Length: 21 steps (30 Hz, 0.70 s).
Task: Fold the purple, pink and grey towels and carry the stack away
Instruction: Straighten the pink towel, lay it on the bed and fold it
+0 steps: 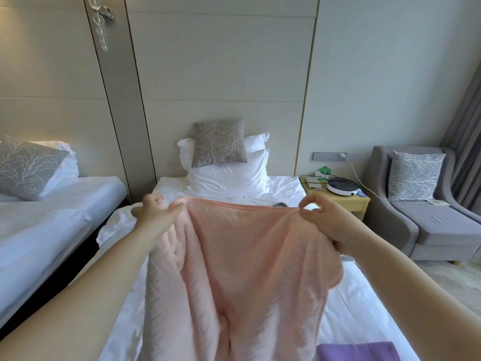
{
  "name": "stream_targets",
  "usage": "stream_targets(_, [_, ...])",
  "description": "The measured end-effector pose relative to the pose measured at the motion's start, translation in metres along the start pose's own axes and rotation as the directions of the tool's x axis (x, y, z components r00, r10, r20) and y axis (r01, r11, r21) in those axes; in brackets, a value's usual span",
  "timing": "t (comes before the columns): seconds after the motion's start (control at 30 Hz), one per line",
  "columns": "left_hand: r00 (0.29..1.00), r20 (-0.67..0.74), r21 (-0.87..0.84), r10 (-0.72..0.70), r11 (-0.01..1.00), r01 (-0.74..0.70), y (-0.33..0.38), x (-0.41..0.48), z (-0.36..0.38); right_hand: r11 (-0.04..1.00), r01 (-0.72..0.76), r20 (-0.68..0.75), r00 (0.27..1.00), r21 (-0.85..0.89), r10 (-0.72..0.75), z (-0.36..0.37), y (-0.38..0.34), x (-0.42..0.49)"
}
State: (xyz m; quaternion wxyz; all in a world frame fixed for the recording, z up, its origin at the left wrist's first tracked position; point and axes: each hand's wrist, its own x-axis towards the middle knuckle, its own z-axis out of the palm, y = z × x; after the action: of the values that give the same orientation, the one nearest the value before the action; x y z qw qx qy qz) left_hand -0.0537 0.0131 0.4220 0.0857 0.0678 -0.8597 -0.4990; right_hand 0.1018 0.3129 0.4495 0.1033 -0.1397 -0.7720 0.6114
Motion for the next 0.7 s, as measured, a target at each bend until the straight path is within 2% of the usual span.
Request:
stream_targets(0.07, [0.998, 0.040, -0.047, 0.040, 0.998, -0.038, 0.007, -0.012, 0.010, 0.979, -0.079, 0.077, 0.995, 0.190, 0.065, 0.009, -0.004, 0.001])
stream_targets(0.13, [0.977, 0.122, -0.103, 0.172, 0.982, -0.160, 0.020, -0.024, 0.017, 0.912, -0.131, 0.156, 0.985, 0.388, 0.075, 0.019, -0.010, 0.000])
stream_targets(0.2, [0.903, 0.211, -0.115, 0.373, 0.927, -0.356, 0.033, -0.039, 0.020, 0.850, -0.137, 0.170, 0.984, 0.508, 0.057, 0.027, -0.017, -0.002])
stream_targets(0.27, [0.818, 0.242, -0.170, 0.521, 0.853, -0.493, 0.045, -0.054, 0.020, 0.798, -0.132, 0.158, 0.986, 0.588, 0.047, 0.034, -0.025, -0.004])
stream_targets(0.37, [0.757, 0.234, -0.313, 0.610, 0.785, -0.535, 0.056, -0.072, 0.018, 0.719, -0.132, 0.162, 0.986, 0.682, 0.027, 0.039, -0.037, -0.005])
stream_targets(0.43, [0.735, 0.296, -0.377, 0.610, 0.782, -0.496, 0.060, -0.081, 0.019, 0.721, -0.117, 0.165, 0.986, 0.683, 0.004, 0.040, -0.042, -0.007])
stream_targets(0.53, [0.707, 0.344, -0.416, 0.618, 0.775, -0.476, 0.062, -0.090, 0.020, 0.824, -0.043, 0.145, 0.988, 0.565, -0.047, 0.045, -0.043, -0.011])
stream_targets(0.63, [0.734, 0.181, -0.374, 0.655, 0.736, -0.564, 0.060, -0.093, 0.020, 0.915, 0.119, 0.005, 0.991, 0.386, -0.131, 0.052, -0.037, -0.014])
stream_targets(0.7, [0.742, 0.156, -0.359, 0.652, 0.737, -0.573, 0.060, -0.093, 0.017, 0.939, 0.188, -0.050, 0.982, 0.287, -0.181, 0.055, -0.035, -0.016])
